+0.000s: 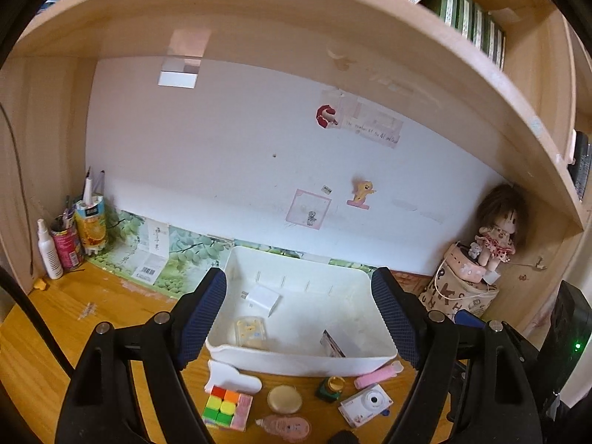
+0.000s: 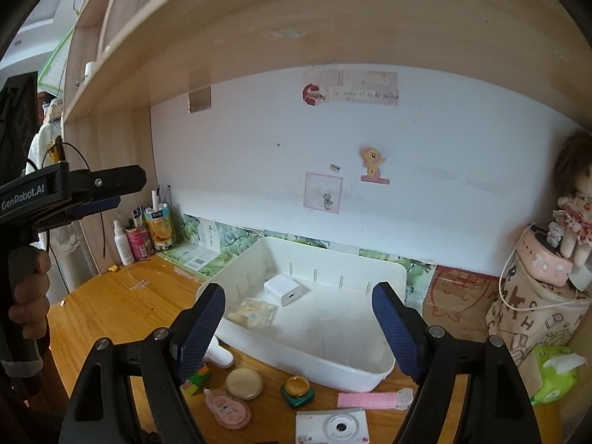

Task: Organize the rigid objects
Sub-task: 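Withdraw both tools from the bin toward the remaining desk items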

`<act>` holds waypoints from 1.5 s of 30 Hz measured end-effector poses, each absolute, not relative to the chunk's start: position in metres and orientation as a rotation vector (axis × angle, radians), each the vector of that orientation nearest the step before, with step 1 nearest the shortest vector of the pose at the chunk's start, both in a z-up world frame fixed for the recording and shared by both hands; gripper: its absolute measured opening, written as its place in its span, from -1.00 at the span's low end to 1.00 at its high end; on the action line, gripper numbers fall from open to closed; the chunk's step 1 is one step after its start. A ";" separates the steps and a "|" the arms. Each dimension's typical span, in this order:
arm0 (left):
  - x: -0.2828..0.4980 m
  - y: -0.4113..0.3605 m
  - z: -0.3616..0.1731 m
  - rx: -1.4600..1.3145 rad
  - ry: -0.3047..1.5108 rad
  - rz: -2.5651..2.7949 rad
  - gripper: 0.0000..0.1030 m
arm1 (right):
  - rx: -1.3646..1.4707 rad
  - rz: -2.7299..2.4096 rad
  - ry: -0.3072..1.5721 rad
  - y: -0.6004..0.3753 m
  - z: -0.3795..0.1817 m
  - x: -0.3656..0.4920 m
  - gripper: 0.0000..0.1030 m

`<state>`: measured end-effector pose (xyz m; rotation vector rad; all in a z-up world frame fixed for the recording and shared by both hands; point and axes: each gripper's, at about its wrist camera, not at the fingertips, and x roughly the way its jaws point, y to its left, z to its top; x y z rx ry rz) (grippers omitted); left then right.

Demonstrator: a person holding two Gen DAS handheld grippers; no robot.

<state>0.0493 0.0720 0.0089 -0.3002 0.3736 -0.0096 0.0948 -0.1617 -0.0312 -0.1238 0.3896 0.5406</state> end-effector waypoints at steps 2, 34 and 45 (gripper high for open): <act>0.037 0.072 0.009 -0.302 0.371 -0.005 0.62 | -0.124 0.543 0.399 -0.162 -0.033 0.087 0.60; -0.044 0.056 -0.036 -0.268 0.610 0.078 0.62 | 0.135 0.483 0.712 -0.202 -0.099 0.010 0.60; -0.036 0.056 -0.061 -0.212 0.761 0.091 0.62 | 0.269 0.440 0.878 -0.203 -0.139 0.014 0.60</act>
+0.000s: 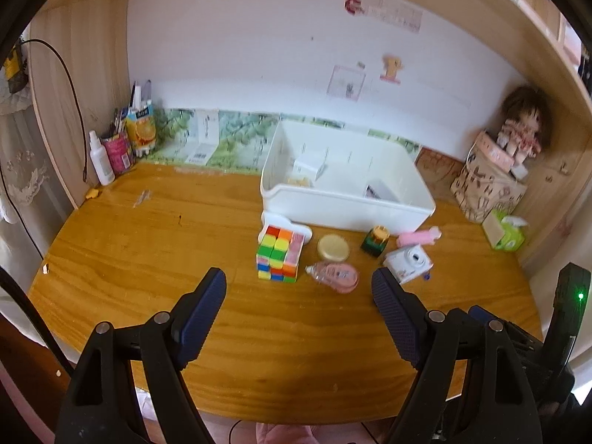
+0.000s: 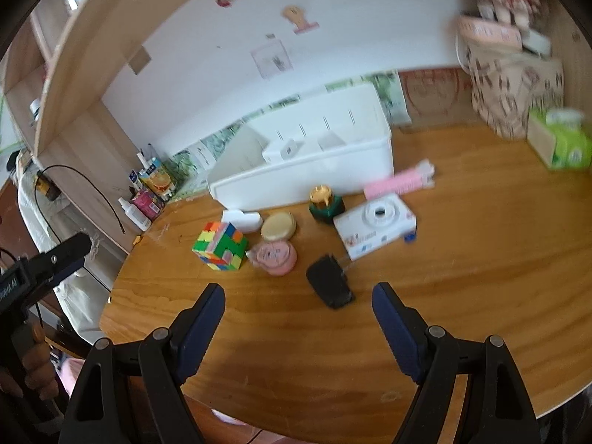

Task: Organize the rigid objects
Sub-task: 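Withdraw both tools from the bin toward the remaining desk items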

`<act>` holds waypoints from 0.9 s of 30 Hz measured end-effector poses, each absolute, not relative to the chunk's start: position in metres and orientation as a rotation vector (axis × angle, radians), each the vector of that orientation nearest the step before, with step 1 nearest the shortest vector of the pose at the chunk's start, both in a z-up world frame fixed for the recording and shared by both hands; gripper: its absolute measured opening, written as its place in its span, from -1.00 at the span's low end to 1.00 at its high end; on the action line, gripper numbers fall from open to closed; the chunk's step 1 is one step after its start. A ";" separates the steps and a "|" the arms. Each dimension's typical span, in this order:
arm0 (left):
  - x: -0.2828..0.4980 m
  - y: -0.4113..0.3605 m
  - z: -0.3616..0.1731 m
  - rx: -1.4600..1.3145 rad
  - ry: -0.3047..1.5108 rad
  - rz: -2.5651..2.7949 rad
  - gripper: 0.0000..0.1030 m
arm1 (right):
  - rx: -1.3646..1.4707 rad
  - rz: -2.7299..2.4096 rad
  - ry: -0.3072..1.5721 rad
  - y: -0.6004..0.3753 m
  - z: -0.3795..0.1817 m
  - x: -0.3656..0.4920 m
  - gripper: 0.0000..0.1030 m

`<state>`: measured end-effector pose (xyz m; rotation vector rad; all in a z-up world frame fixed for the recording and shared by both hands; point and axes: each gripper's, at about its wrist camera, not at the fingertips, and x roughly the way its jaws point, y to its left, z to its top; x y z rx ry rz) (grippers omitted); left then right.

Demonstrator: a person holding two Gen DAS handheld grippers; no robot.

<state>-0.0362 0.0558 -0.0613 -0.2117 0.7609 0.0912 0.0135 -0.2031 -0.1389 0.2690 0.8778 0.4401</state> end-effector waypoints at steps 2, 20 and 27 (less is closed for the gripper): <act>-0.032 0.055 -0.068 -0.205 0.794 0.086 0.62 | 0.301 0.430 0.918 -0.203 -0.147 0.016 0.60; 0.042 0.077 -0.103 -0.149 0.982 0.019 0.62 | 0.472 0.283 1.155 -0.178 -0.187 0.060 0.60; 0.074 0.089 -0.116 -0.156 1.054 -0.048 0.62 | 0.515 0.194 1.221 -0.163 -0.197 0.080 0.60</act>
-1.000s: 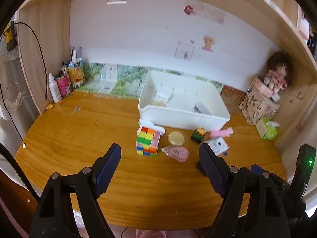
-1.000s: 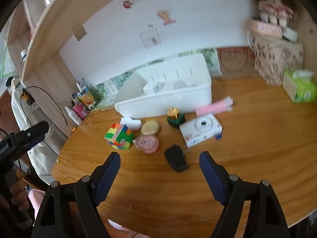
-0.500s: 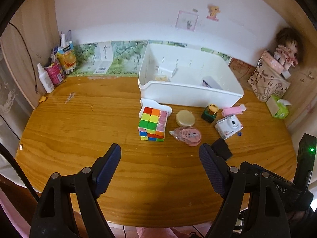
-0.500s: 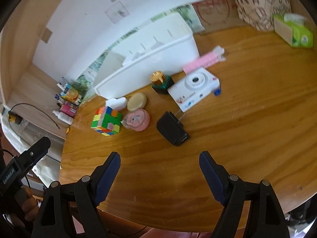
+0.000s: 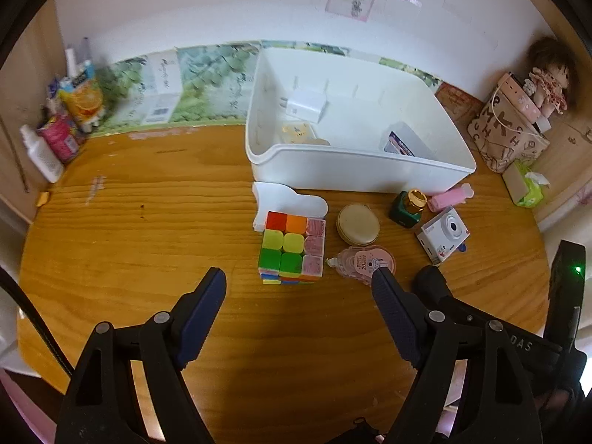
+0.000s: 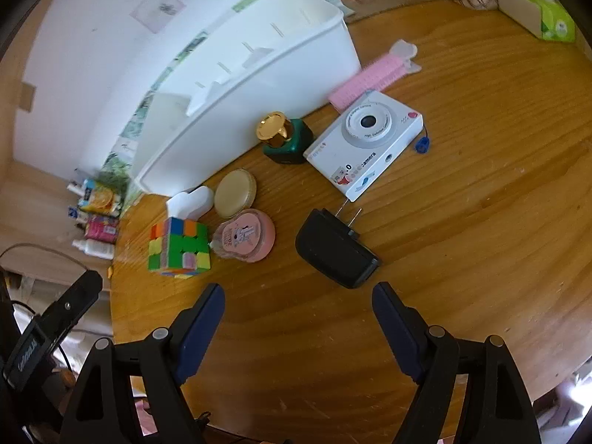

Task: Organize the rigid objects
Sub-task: 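Withdraw both tools from the bin toward the remaining desk items, then grasp the Rubik's cube with the left tool while the right grasps the black charger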

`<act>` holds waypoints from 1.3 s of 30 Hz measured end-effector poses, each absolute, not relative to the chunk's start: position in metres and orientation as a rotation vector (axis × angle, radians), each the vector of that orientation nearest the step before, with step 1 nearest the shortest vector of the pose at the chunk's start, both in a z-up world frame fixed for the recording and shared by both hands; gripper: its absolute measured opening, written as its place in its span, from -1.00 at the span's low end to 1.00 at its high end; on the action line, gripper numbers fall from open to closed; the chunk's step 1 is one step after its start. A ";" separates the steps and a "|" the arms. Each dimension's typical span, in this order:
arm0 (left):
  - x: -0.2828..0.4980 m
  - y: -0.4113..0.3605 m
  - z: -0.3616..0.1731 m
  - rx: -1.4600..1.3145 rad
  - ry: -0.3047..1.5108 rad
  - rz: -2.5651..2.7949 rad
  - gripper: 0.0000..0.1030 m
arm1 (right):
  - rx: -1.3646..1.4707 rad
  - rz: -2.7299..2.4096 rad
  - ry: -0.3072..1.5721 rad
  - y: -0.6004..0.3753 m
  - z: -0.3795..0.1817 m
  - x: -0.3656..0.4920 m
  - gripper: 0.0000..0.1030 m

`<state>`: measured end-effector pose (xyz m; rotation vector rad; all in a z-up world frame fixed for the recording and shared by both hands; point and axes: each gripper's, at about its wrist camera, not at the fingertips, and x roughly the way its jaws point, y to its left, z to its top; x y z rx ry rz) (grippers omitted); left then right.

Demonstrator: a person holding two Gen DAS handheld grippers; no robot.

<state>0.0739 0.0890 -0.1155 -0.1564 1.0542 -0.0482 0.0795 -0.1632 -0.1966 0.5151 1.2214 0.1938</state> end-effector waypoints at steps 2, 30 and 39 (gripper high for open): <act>0.082 0.091 -0.122 -0.151 1.081 -0.067 0.62 | 0.526 0.162 1.245 -0.160 -0.200 0.084 0.60; 0.152 0.093 -0.173 -0.137 1.261 -0.221 0.62 | 0.561 -0.183 1.401 -0.144 -0.230 0.110 0.53; 0.166 0.100 -0.180 -0.155 1.293 -0.264 0.49 | 0.538 -0.245 1.404 -0.137 -0.228 0.122 0.50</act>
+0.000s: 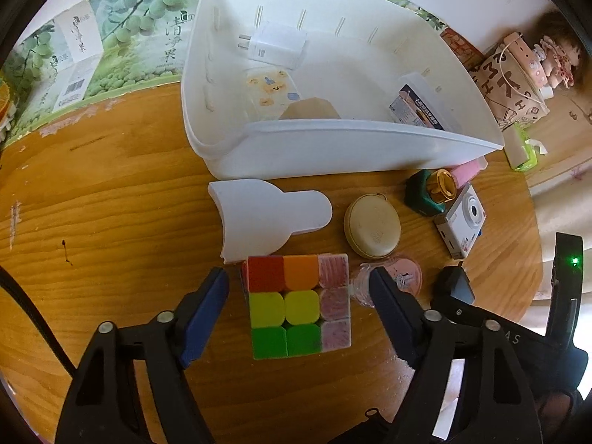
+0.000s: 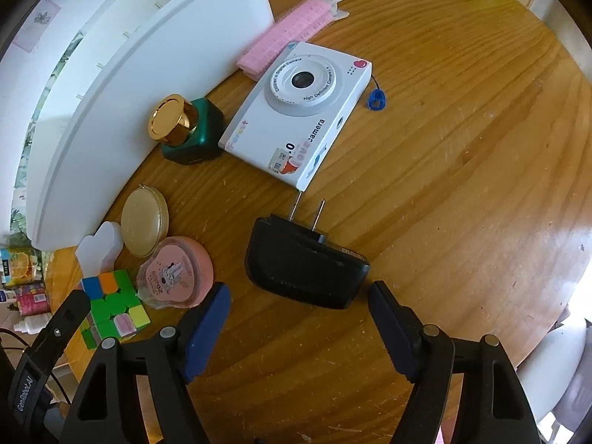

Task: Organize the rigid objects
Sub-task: 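Grasp the Rubik's cube with the left tool while the right grasps the black charger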

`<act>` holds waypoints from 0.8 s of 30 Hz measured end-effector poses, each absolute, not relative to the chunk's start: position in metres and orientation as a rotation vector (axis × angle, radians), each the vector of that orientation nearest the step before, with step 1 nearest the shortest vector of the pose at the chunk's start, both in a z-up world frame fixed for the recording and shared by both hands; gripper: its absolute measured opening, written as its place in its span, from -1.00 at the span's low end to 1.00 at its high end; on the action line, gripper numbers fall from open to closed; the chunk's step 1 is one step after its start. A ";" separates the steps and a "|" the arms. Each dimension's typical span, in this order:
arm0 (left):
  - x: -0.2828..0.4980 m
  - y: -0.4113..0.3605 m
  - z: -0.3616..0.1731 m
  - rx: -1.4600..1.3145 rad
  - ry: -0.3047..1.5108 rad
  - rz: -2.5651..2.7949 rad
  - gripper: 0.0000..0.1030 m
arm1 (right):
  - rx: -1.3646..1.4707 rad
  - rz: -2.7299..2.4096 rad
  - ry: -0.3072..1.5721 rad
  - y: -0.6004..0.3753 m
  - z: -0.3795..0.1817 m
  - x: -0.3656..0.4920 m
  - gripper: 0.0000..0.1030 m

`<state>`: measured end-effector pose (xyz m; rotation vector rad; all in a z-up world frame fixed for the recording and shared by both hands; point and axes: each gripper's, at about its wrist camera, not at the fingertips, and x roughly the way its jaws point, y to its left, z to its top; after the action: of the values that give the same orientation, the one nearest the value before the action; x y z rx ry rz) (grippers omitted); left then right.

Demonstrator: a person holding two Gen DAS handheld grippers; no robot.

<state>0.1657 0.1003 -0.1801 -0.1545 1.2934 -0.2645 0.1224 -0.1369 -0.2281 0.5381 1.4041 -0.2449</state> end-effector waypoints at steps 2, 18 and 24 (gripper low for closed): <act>0.170 0.102 -0.182 -0.161 1.299 -0.277 0.42 | 0.534 -0.263 1.403 -0.137 -0.227 0.124 0.48; 0.182 0.102 -0.185 -0.131 1.330 -0.338 0.27 | 0.456 -0.402 1.426 -0.109 -0.233 0.158 0.27; 0.182 0.105 -0.185 -0.146 1.332 -0.349 0.27 | 0.462 -0.396 1.440 -0.104 -0.240 0.154 0.26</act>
<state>0.1821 0.1049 -0.1849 -0.1459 1.3320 -0.3486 0.1535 -0.1041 -0.2402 0.4621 1.4401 -0.3962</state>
